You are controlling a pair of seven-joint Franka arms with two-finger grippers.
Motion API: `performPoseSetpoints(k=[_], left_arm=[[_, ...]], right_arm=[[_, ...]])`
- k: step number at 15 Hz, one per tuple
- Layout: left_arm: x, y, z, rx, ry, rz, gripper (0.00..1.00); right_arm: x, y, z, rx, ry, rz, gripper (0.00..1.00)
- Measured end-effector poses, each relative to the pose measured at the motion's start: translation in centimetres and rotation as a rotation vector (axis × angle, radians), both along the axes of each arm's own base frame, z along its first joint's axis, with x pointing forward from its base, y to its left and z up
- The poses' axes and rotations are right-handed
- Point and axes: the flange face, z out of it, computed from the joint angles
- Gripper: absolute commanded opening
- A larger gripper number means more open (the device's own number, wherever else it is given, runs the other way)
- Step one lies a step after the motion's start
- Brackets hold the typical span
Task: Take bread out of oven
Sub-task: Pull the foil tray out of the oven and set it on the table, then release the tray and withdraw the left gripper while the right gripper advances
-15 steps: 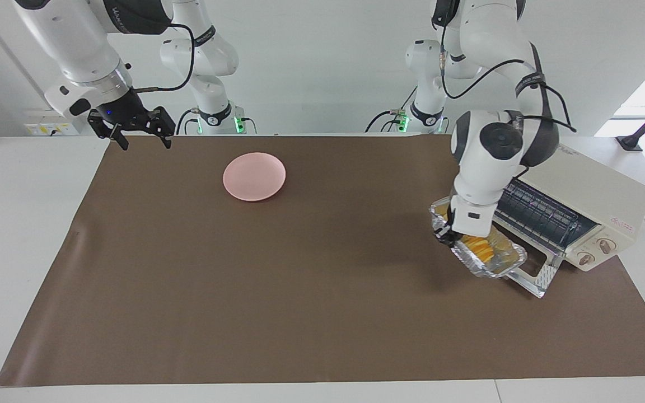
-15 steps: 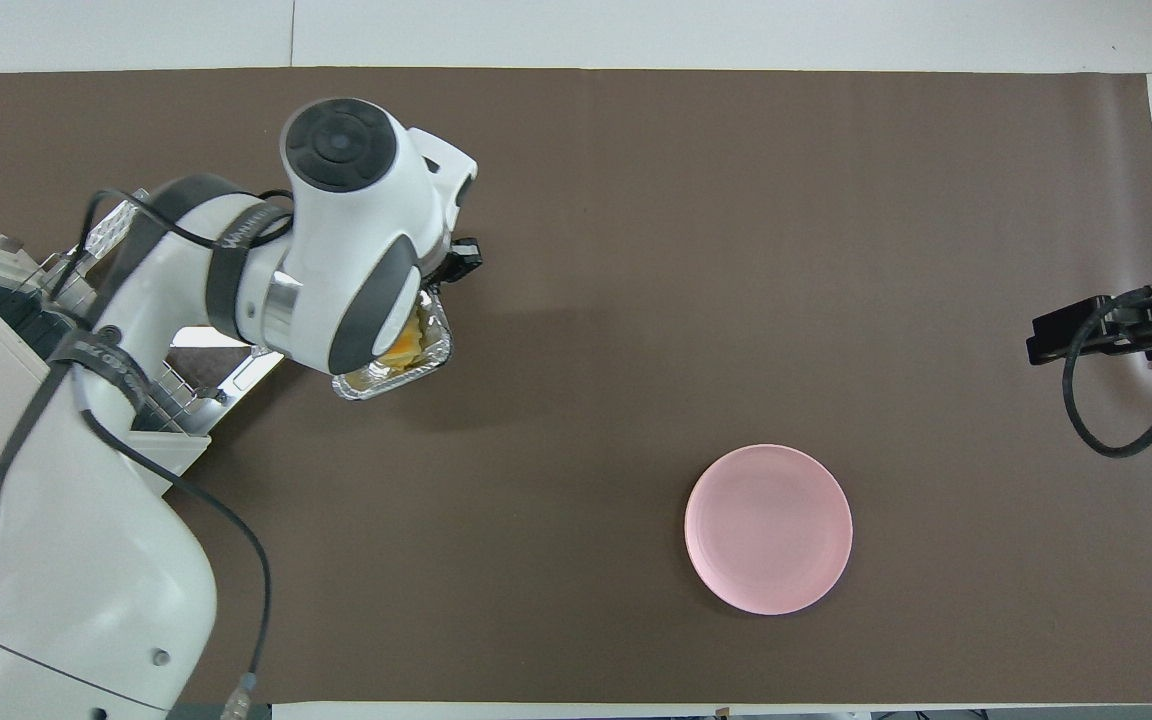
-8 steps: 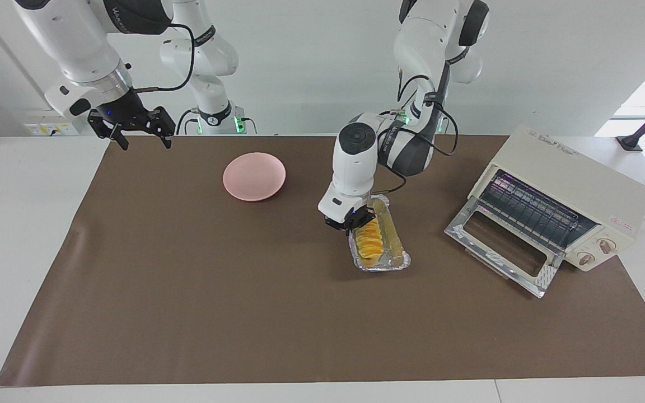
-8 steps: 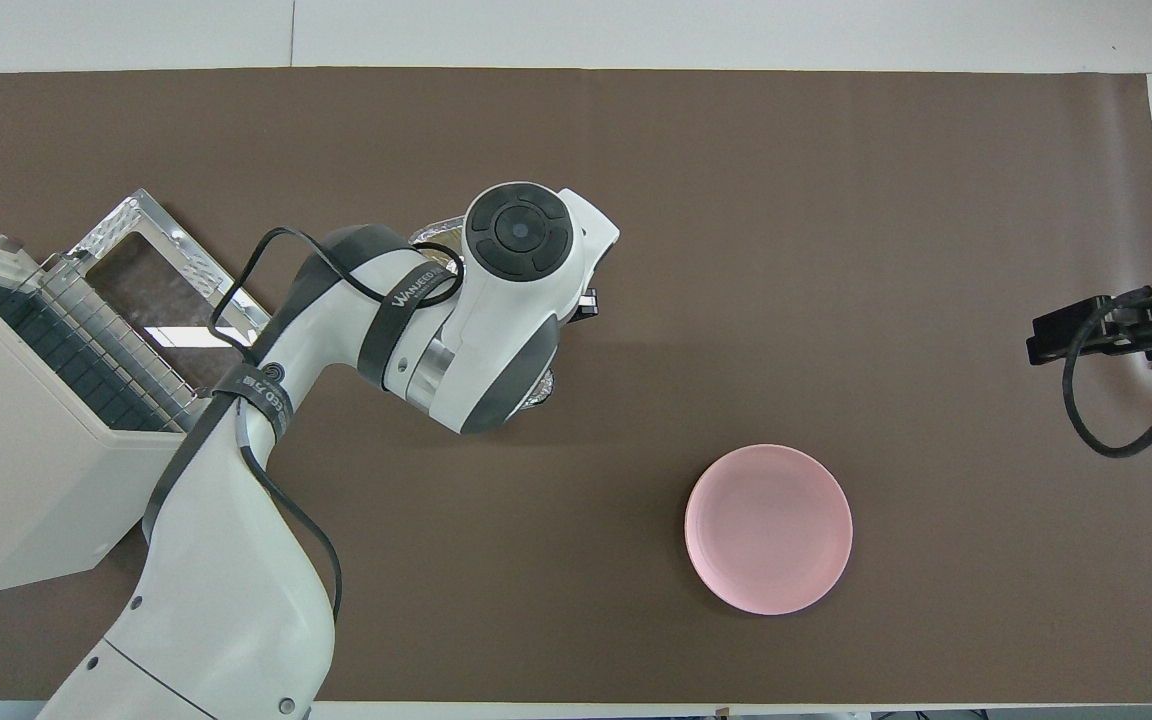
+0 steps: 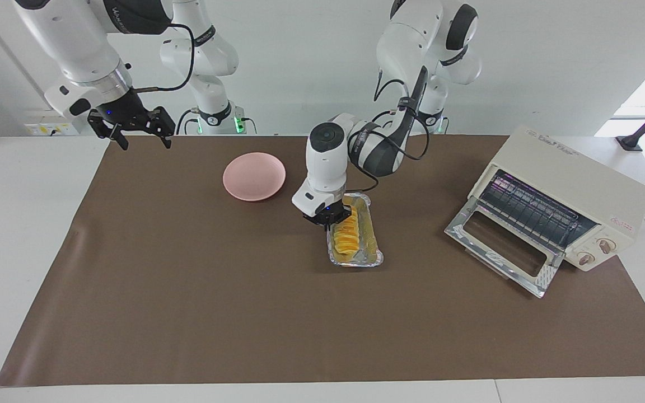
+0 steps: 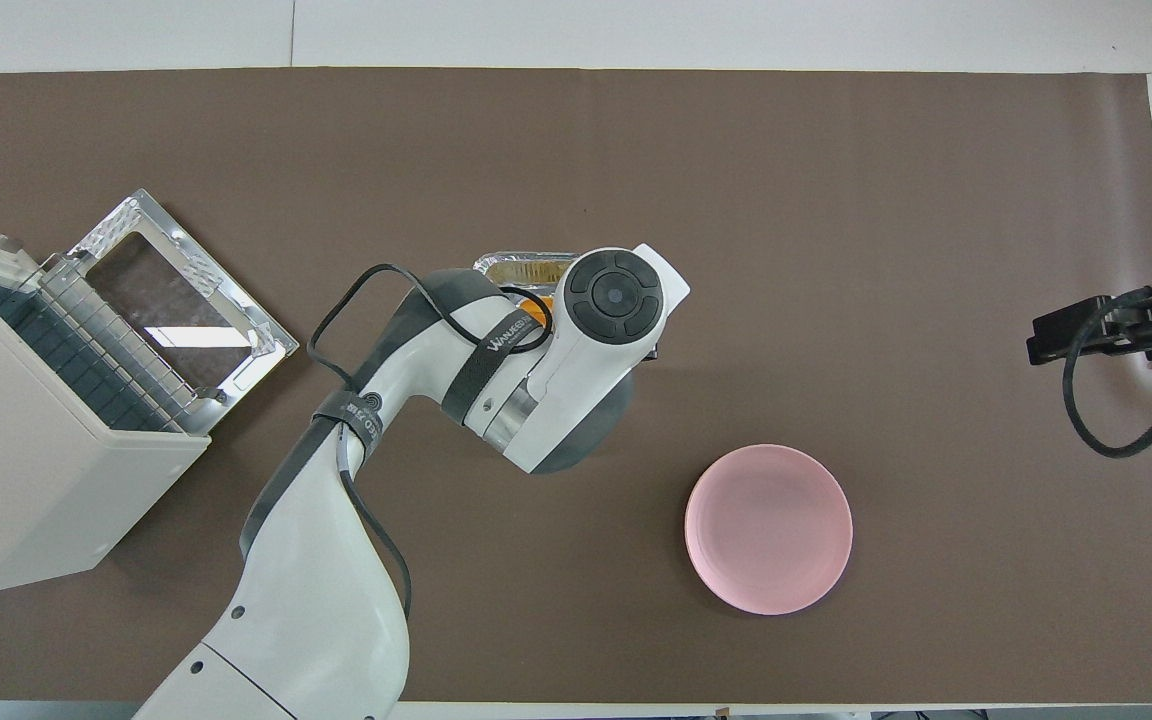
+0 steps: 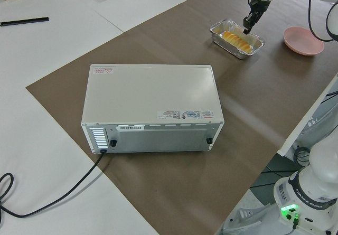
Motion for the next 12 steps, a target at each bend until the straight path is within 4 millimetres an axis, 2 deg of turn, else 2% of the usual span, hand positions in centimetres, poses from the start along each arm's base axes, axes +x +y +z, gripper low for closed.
performPoseSetpoints(k=[4,6,8,10,12], left_arm=[[1.4,0.7,1.6,-0.011,-0.026,0.023,1.0],[3.5,2.9,4.4,-0.029,-0.051,0.066,1.0],[5.6,7.5,9.2,-0.032,-0.047,0.139,1.0],[6.6,13.4,14.4,-0.02,-0.026,0.205,1.0],[7.3,19.5,18.3,-0.007,-0.005,0.218,1.0]], right_arm=[[0.0,0.0,0.0,0.0,0.0,0.0,1.0],[0.0,0.0,0.0,0.0,0.0,0.0,1.0],[0.0,0.0,0.0,0.0,0.0,0.0,1.0],[0.0,0.0,0.0,0.0,0.0,0.0,1.0],[0.0,-0.5,0.0,0.0,0.0,-0.009,1.0]])
